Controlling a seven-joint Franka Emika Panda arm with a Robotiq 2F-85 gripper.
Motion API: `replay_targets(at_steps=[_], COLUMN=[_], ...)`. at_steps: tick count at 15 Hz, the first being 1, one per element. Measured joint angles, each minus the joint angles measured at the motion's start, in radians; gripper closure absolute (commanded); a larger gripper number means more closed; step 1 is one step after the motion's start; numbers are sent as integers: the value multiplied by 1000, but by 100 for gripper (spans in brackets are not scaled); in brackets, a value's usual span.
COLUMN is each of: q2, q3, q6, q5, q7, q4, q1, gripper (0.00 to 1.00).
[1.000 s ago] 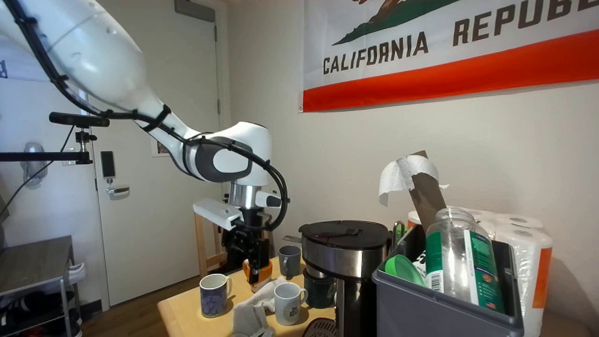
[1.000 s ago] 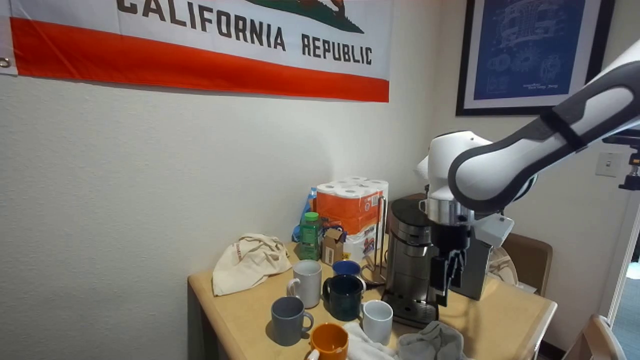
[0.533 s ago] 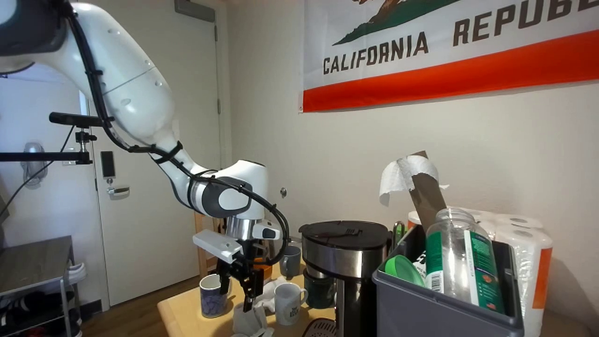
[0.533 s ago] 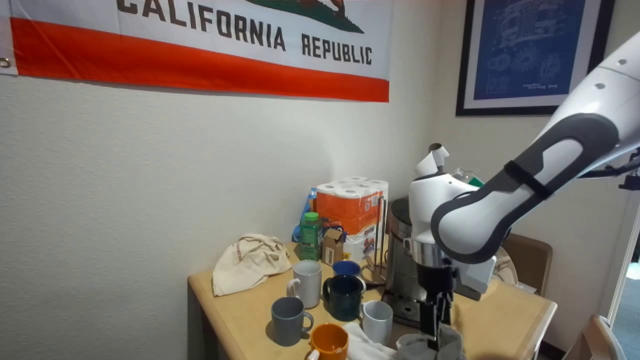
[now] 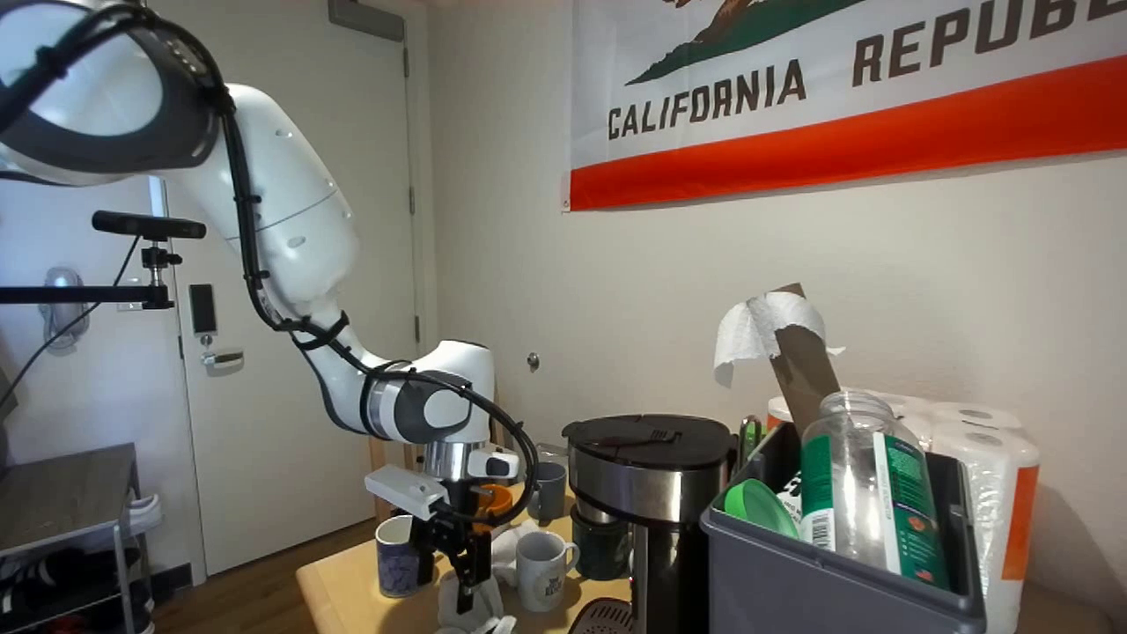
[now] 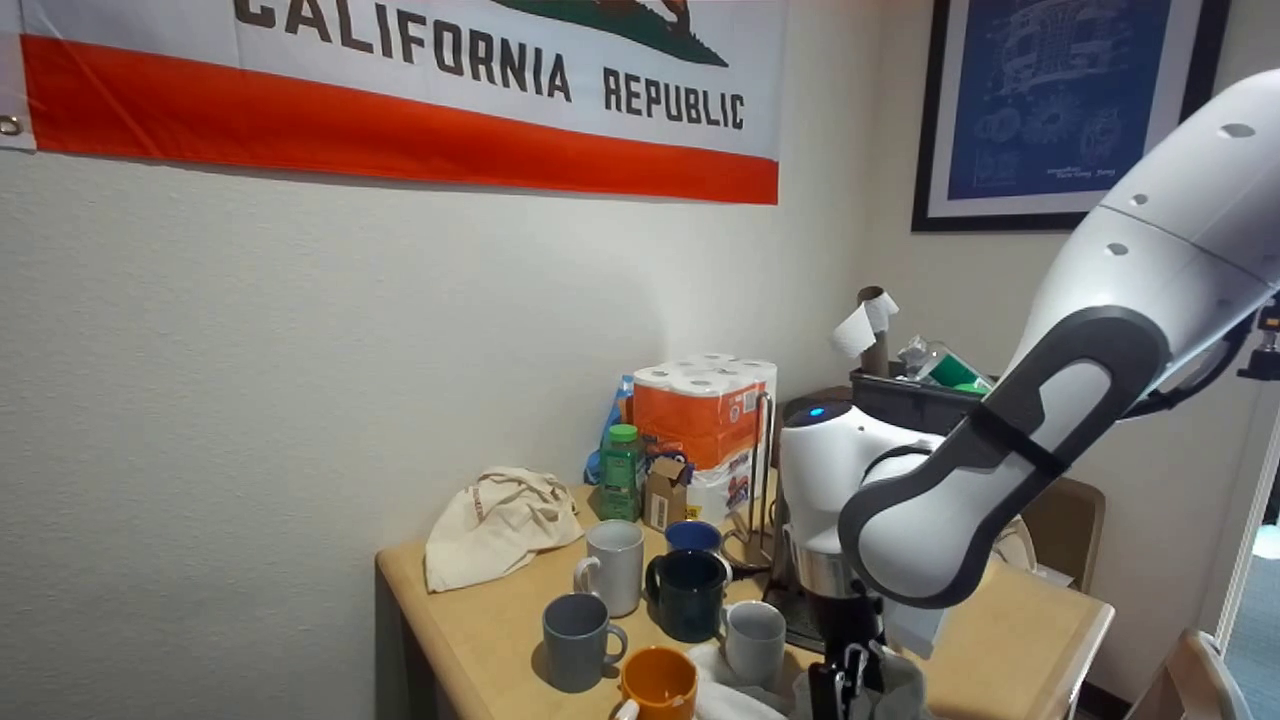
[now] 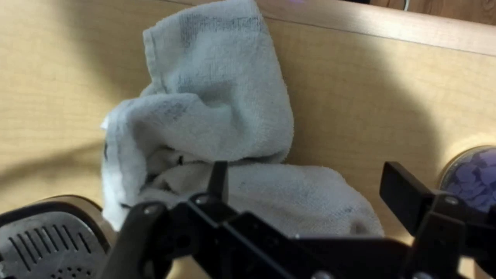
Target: Use the towel to wipe the coffee marker
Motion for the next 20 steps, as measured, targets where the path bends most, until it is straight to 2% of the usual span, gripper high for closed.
replay_targets(at_steps=[5, 14, 15, 16, 20], q2=[73, 108, 128, 150, 210], q3=[-35, -41, -41, -41, -43], q6=[0, 21, 37, 55, 85], q5=[-72, -73, -73, -73, -73], q7=[119, 110, 110, 110, 110], q4=[64, 87, 98, 111, 153], q1=[56, 59, 59, 59, 60], gripper=[0, 0, 7, 26, 57])
